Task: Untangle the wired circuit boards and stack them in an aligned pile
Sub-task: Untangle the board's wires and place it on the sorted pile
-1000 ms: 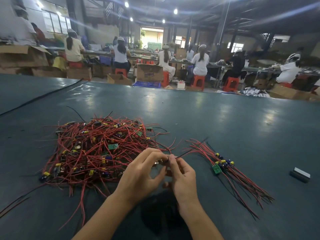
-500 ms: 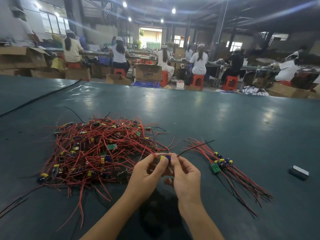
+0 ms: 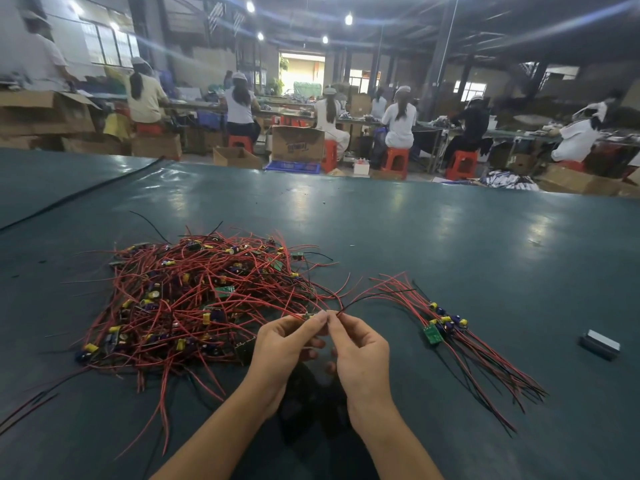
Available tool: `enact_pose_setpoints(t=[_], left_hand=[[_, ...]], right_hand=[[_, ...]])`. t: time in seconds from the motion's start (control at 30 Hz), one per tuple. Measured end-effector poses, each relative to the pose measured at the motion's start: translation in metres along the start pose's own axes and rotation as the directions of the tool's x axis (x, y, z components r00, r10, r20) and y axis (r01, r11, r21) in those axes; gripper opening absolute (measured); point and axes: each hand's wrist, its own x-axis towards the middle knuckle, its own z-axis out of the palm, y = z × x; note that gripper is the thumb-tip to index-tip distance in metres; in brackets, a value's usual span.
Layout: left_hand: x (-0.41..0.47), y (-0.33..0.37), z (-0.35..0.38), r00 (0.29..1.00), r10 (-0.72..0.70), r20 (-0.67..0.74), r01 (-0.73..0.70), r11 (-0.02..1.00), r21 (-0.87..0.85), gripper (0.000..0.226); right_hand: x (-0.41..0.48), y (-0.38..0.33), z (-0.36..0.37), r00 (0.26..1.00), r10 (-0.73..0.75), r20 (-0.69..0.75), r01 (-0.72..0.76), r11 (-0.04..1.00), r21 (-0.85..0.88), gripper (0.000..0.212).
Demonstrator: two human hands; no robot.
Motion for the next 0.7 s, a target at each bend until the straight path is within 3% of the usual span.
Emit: enact_pose_setpoints(t=[0.3, 0.47, 0.7], left_hand=[[0.002, -0.002, 0.002, 0.999, 0.03, -0.013, -0.03, 0.999, 0.032, 0.038], [0.006, 0.005, -0.002, 1.0, 0.01, -0.002, -0.011, 0.999, -0.038, 0.015], [0.008, 0.012, -0.006, 1.0, 0.002, -0.014, -0.003, 0.998, -0.058, 0.027]], right_hand=[[0.007, 0.001, -0.002, 0.978, 0.203, -0.043, -0.196, 0.971, 0.139, 0.023], [0.02, -0.006, -0.009, 0.947, 0.297, -0.118, -0.263, 0.934, 0.24, 0.016], [0.033, -0.02, -0.033, 0.91, 0.375, -0.176, -0.295, 0.886, 0.358, 0.005]])
